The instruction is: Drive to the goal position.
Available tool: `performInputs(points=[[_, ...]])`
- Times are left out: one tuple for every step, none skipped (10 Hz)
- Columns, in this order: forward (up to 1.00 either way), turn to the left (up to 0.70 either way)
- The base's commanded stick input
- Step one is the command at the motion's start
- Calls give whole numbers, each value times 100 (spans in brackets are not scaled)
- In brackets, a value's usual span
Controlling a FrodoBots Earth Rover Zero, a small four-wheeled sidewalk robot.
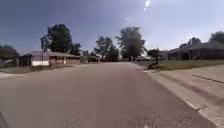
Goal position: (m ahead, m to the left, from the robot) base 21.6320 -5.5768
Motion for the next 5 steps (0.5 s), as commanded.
performInputs(points=[[70, 0], [70, 0], [70, 0], [70, 0], [70, 0]])
